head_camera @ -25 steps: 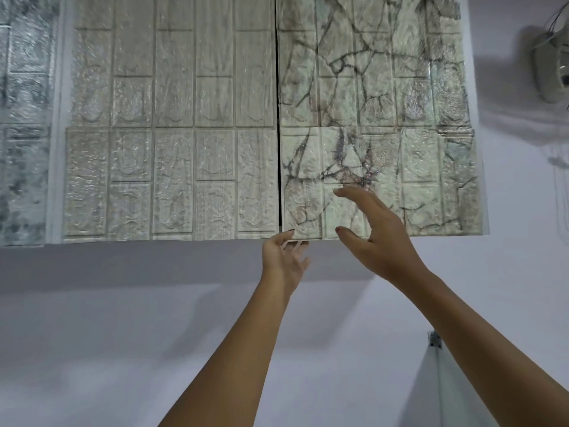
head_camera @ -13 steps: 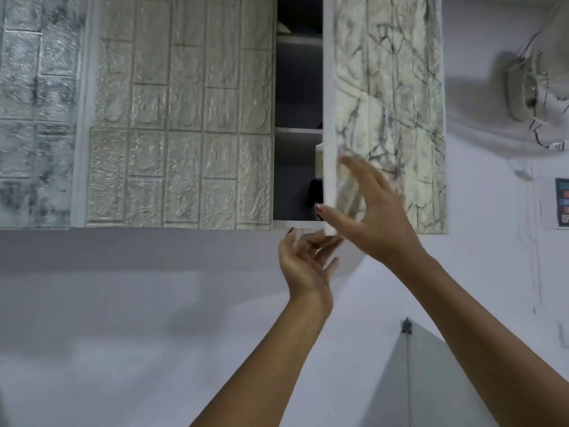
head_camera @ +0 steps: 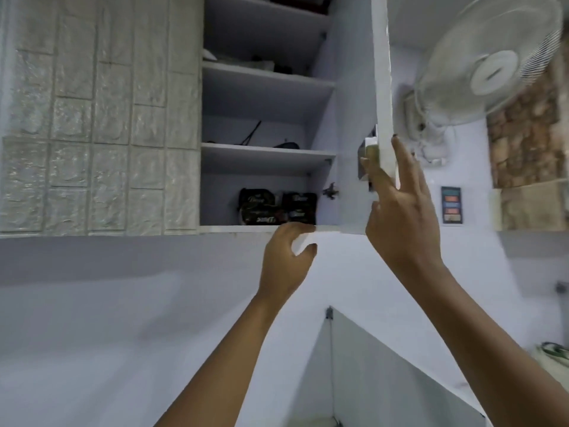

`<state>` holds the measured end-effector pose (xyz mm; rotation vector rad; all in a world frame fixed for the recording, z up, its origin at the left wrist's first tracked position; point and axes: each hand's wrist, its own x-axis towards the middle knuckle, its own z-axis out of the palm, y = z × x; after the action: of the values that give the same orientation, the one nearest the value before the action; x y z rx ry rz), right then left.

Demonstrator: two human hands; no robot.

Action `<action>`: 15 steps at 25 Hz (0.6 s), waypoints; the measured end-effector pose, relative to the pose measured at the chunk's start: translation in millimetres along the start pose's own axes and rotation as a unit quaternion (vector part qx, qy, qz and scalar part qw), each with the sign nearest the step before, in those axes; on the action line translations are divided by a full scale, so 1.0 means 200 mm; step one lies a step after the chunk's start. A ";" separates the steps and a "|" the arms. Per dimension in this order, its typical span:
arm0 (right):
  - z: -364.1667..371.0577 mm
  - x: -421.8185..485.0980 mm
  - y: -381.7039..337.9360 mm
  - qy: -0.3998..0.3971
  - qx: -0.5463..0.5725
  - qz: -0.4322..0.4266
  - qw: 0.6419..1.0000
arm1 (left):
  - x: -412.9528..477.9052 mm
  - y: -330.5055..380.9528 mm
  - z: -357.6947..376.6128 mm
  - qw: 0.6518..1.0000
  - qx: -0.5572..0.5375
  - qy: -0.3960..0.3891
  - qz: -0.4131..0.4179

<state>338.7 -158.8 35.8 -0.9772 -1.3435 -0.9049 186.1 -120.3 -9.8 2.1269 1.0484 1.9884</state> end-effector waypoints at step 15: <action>0.29 -0.13 0.26 -0.202 0.040 0.164 0.965 | 0.17 -0.25 -0.26 0.947 0.302 -0.006 0.113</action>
<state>366.1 -87.8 6.1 -1.3219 -1.4829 -0.4070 115.4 -86.1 4.3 2.6469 1.6538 1.9093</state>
